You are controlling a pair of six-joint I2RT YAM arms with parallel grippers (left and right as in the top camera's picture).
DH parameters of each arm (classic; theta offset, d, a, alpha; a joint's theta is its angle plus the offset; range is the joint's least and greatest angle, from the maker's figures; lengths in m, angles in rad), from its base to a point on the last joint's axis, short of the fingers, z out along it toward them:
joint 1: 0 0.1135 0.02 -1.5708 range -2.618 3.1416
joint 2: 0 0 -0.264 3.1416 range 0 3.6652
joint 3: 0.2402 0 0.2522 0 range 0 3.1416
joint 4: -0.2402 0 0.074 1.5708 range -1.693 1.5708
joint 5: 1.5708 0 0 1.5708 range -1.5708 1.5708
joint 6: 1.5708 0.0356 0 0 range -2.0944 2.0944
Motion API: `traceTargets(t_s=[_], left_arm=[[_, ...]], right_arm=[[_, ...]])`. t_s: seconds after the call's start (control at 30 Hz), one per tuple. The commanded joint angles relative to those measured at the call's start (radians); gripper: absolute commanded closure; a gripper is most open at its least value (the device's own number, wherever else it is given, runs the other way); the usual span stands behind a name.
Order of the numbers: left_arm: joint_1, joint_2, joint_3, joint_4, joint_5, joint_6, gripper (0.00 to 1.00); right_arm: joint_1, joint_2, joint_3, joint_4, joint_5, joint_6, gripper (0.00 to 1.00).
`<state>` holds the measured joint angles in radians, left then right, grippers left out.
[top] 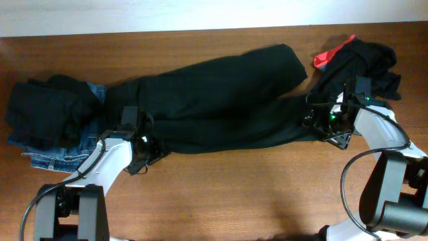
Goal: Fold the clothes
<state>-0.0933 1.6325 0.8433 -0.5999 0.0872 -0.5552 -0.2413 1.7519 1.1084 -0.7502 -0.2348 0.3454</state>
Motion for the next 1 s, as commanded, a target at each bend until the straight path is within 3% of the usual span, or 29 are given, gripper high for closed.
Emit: traceTargets(t_s=[0.0, 0.23, 0.37, 0.43, 0.47, 0.7, 0.9, 0.93, 0.97], left_arm=[[0.002, -0.008, -0.002, 0.021, 0.024, -0.035, 0.19], [0.002, -0.149, -0.002, -0.001, 0.024, -0.024, 0.22], [0.002, -0.209, -0.002, -0.002, -0.055, -0.023, 0.13], [0.002, -0.194, -0.01, -0.003, -0.053, -0.024, 0.13], [0.002, -0.183, -0.015, -0.003, -0.054, -0.024, 0.09], [0.002, -0.071, -0.052, 0.003, -0.031, -0.025, 0.09], [0.002, 0.021, -0.053, 0.111, -0.069, -0.024, 0.08], [0.002, 0.031, -0.053, 0.126, -0.069, -0.024, 0.09], [0.002, 0.042, -0.053, 0.141, -0.066, -0.024, 0.16]], right_arm=[[-0.001, 0.001, -0.006, 0.006, -0.008, 0.011, 0.01], [-0.001, 0.003, -0.006, 0.007, -0.004, 0.011, 0.01], [-0.001, 0.003, -0.006, 0.012, 0.0, 0.011, 0.01], [-0.001, 0.004, -0.006, 0.015, 0.0, 0.011, 0.01], [-0.001, 0.004, -0.006, 0.015, 0.0, 0.011, 0.01], [-0.001, 0.004, -0.006, 0.014, 0.003, 0.011, 0.01], [-0.001, 0.004, -0.006, 0.014, 0.003, 0.011, 0.01], [-0.001, 0.004, -0.006, 0.014, 0.003, 0.011, 0.01], [-0.001, 0.004, -0.006, 0.014, 0.003, 0.011, 0.01]])
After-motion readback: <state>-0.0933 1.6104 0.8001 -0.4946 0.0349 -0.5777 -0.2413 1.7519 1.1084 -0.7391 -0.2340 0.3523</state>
